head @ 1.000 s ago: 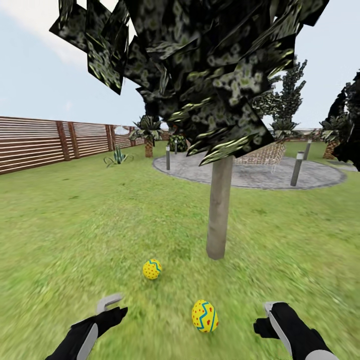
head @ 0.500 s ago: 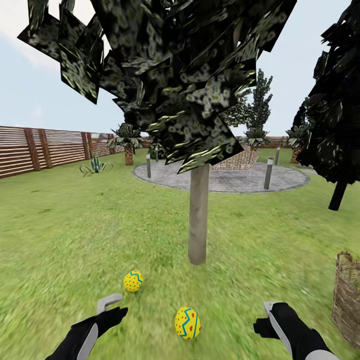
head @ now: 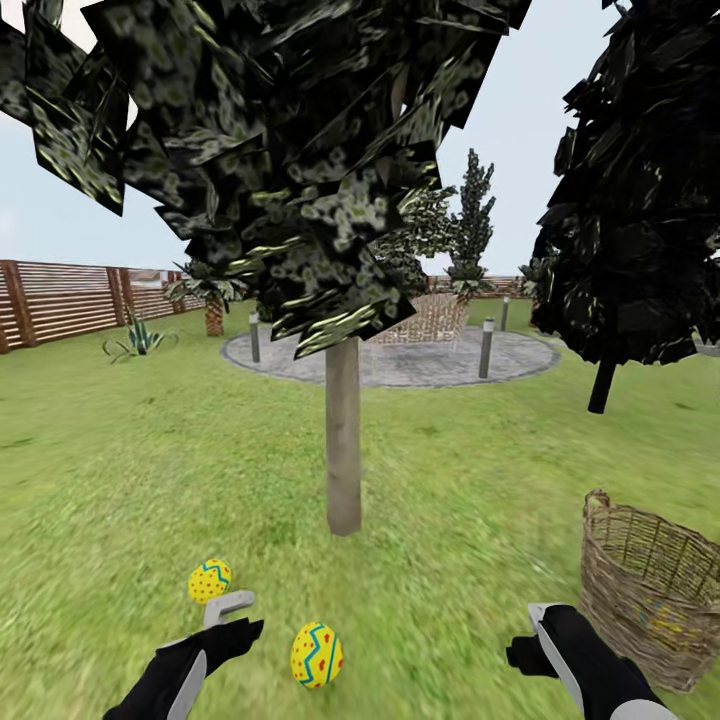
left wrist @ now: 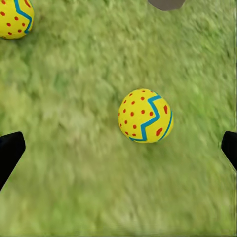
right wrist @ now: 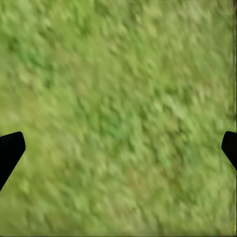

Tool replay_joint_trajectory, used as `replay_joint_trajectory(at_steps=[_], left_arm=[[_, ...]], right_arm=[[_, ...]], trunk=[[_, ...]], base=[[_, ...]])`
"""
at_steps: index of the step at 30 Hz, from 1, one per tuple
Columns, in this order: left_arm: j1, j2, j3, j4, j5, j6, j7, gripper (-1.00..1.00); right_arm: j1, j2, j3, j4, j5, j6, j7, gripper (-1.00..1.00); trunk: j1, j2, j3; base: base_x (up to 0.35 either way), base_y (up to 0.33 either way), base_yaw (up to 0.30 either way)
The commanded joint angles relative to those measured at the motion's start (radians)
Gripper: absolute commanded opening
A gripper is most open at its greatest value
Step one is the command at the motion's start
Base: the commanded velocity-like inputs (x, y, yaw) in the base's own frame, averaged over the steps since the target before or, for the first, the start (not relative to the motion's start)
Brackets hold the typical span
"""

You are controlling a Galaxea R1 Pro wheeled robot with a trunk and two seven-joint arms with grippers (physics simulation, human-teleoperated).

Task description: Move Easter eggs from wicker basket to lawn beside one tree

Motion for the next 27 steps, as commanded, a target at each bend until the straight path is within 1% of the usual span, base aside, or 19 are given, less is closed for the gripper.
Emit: replay_joint_trajectory(at_steps=[1, 4, 8, 17, 24, 27], left_arm=[[0.0, -0.002, 0.007, 0.002, 0.002, 0.002, -0.005, 1.0], [0.0, -0.004, 0.007, 0.032, -0.003, -0.03, -0.004, 1.0], [0.0, -0.003, 0.007, 0.043, -0.004, -0.042, -0.005, 1.0], [0.0, 0.008, 0.015, 0.032, 0.001, -0.042, -0.012, 1.0], [0.0, 0.008, 0.016, 0.031, 0.003, -0.041, -0.012, 1.0], [0.0, 0.009, 0.018, 0.03, 0.005, -0.043, -0.007, 1.0]], right_arm=[[0.0, 0.0, 0.0, -0.001, -0.001, 0.004, -0.001, 1.0], [0.0, 0.01, 0.0, -0.001, -0.001, 0.004, -0.001, 1.0], [0.0, 0.016, 0.0, -0.001, -0.002, 0.004, -0.001, 1.0], [0.0, 0.017, 0.0, -0.001, -0.002, 0.004, -0.002, 1.0], [0.0, 0.017, 0.0, -0.001, -0.002, 0.004, -0.002, 1.0], [0.0, 0.017, 0.0, -0.001, -0.002, 0.004, -0.003, 1.0]], trunk=[[-0.004, 0.007, 0.002], [-0.016, 0.028, 0.012], [-0.031, 0.056, 0.024], [-0.065, 0.119, 0.052], [-0.092, 0.168, 0.074], [-0.104, 0.189, 0.084]], base=[[0.0, -0.311, -0.053], [0.0, -0.311, -0.022], [0.0, -0.311, -0.004], [0.0, -0.311, 0.0], [0.0, -0.31, 0.0], [0.0, -0.126, 0.0]])
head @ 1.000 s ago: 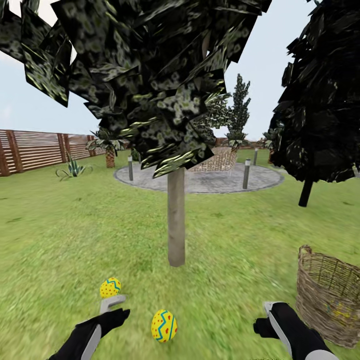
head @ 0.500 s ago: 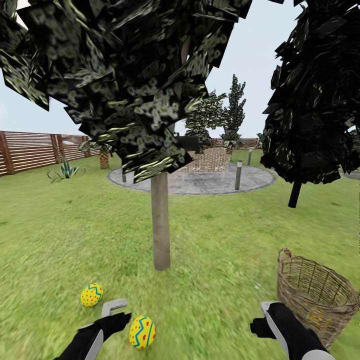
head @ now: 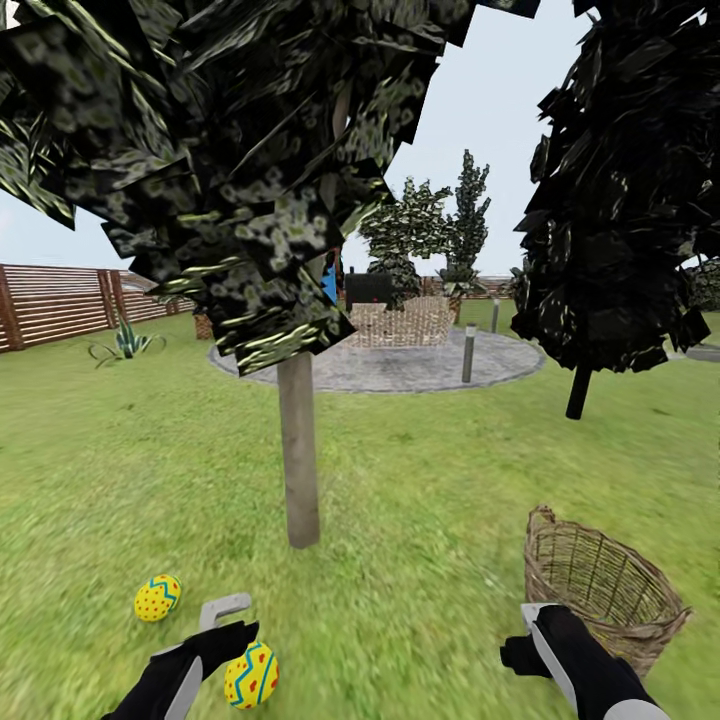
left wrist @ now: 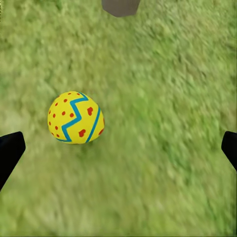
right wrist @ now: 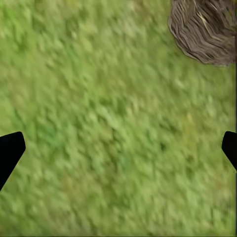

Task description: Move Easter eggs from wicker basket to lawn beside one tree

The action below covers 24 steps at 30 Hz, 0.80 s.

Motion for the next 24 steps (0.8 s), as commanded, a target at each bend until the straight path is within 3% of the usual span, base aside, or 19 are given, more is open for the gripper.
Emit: replay_joint_trajectory(at_steps=[1, 9, 24], left_arm=[[0.0, 0.0, 0.005, -0.002, 0.005, 0.007, -0.004, 1.0], [0.0, -0.003, 0.007, -0.002, 0.008, 0.005, -0.005, 1.0], [0.0, -0.005, 0.007, 0.006, 0.007, 0.006, -0.003, 1.0]], right_arm=[[0.0, 0.0, 0.0, -0.001, -0.001, 0.005, -0.001, 1.0], [0.0, 0.001, 0.0, -0.001, -0.001, 0.005, -0.001, 1.0], [0.0, 0.002, 0.0, -0.001, -0.001, 0.005, -0.001, 1.0]], trunk=[[-0.004, 0.007, 0.002], [-0.035, 0.063, 0.027], [-0.092, 0.168, 0.074]], base=[[0.0, -0.048, 0.0], [-0.045, -0.053, 0.0], [-0.076, -0.263, 0.0]])
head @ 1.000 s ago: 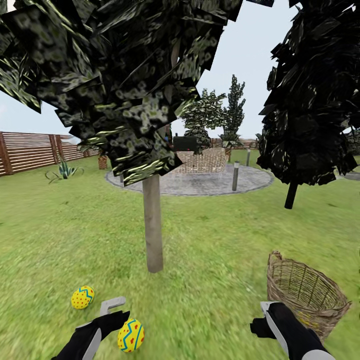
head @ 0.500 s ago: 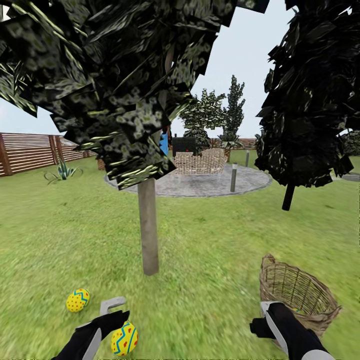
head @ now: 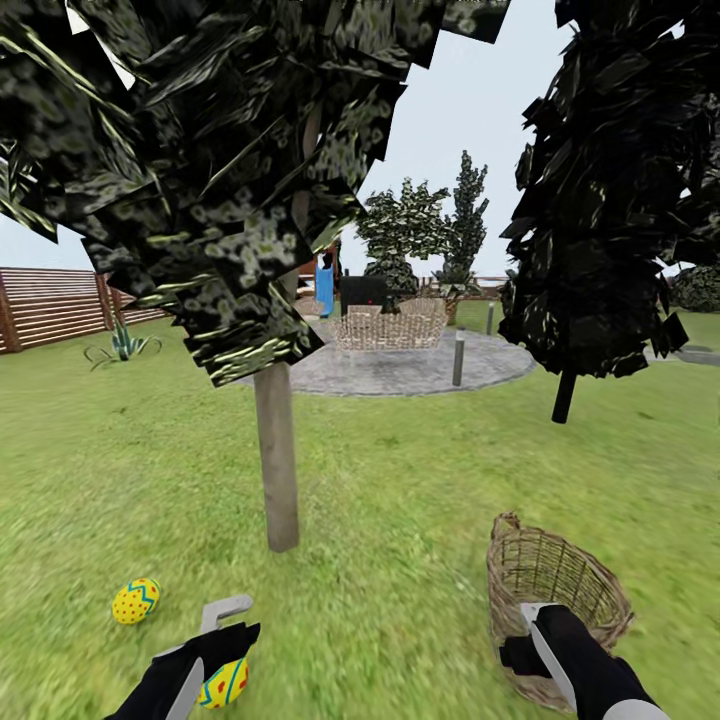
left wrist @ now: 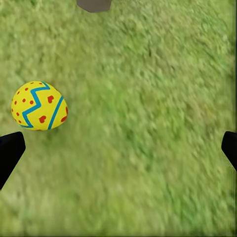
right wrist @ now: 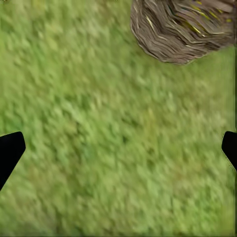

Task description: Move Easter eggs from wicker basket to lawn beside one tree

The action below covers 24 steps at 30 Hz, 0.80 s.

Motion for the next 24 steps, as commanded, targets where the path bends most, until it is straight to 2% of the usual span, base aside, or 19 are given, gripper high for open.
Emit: replay_joint_trajectory(at_steps=[1, 24], left_arm=[[0.0, -0.001, 0.006, -0.002, 0.005, 0.007, -0.005, 1.0], [0.0, -0.005, -0.003, 0.005, 0.001, 0.008, -0.005, 1.0]], right_arm=[[0.0, 0.0, 0.0, -0.001, -0.001, 0.004, -0.001, 1.0], [0.0, 0.0, 0.0, -0.001, -0.001, 0.004, -0.001, 1.0]], trunk=[[-0.004, 0.007, 0.002], [-0.092, 0.168, 0.074]], base=[[-0.001, -0.082, 0.0], [0.0, -0.005, 0.0]])
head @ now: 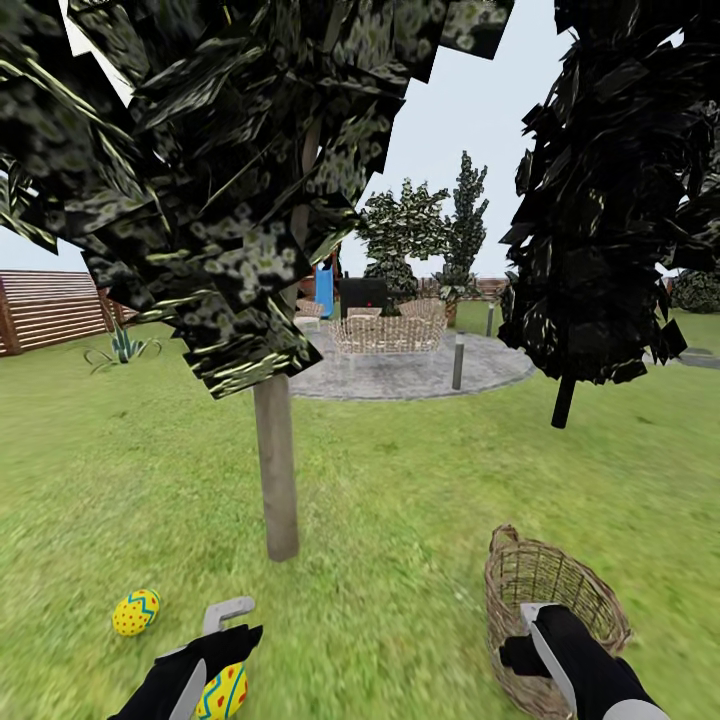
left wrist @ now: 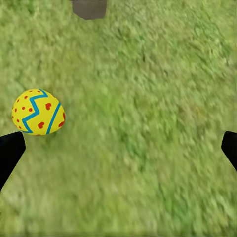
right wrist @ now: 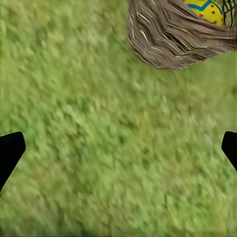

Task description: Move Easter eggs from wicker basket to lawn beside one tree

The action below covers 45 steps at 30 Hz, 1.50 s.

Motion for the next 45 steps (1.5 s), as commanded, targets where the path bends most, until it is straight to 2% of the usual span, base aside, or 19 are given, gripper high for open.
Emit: replay_joint_trajectory(at_steps=[1, 16, 22, 30, 31, 33, 38, 40, 42, 45], left_arm=[[0.0, -0.001, 0.007, -0.002, 0.005, 0.008, -0.006, 1.0], [0.0, -0.001, 0.007, -0.002, 0.006, 0.008, -0.006, 1.0], [0.0, 0.001, 0.015, -0.001, 0.009, 0.007, -0.01, 1.0], [0.0, 0.002, 0.015, 0.0, 0.009, 0.008, -0.009, 1.0], [0.0, 0.003, 0.015, -0.001, 0.009, 0.008, -0.008, 1.0], [0.0, 0.006, 0.015, -0.002, 0.009, 0.013, -0.006, 1.0], [0.0, 0.007, 0.015, -0.006, 0.008, 0.029, -0.006, 1.0], [0.0, 0.016, 0.016, -0.015, 0.008, 0.053, -0.007, 1.0], [0.0, 0.06, 0.019, -0.053, 0.013, 0.092, -0.009, 1.0], [0.0, 0.092, 0.02, -0.079, 0.056, 0.119, -0.011, 1.0]], right_arm=[[0.0, 0.0, 0.0, -0.001, -0.001, 0.005, -0.001, 1.0], [0.0, 0.0, 0.0, -0.001, -0.001, 0.005, -0.001, 1.0], [0.0, 0.0, 0.0, -0.001, -0.001, 0.005, -0.001, 1.0], [0.0, -0.004, -0.004, -0.004, -0.001, 0.005, -0.001, 1.0], [0.0, -0.008, -0.005, -0.005, -0.001, 0.005, 0.0, 1.0], [0.0, -0.032, -0.009, -0.005, -0.001, 0.013, -0.002, 1.0], [0.0, -0.049, -0.006, -0.004, 0.005, 0.021, -0.005, 1.0], [0.0, -0.064, -0.006, -0.004, 0.005, 0.022, -0.005, 1.0], [0.0, -0.08, -0.004, -0.006, 0.004, 0.023, -0.006, 1.0], [0.0, -0.085, -0.004, -0.005, 0.004, 0.023, -0.006, 1.0]], trunk=[[-0.004, 0.007, 0.002], [-0.062, 0.112, 0.049], [-0.062, 0.112, 0.049], [-0.062, 0.112, 0.049], [-0.062, 0.112, 0.049], [-0.062, 0.112, 0.049], [-0.062, 0.112, 0.049], [-0.062, 0.112, 0.049], [-0.062, 0.112, 0.049], [-0.062, 0.112, 0.049]], base=[[0.0, 0.0, 0.0], [0.0, 0.0, 0.0], [0.017, -0.01, 0.0], [0.249, -0.158, 0.0], [0.307, -0.092, 0.0], [0.313, -0.035, 0.0], [0.319, -0.007, 0.0], [0.322, -0.001, 0.0], [0.324, 0.0, 0.0], [0.324, 0.0, 0.0]])
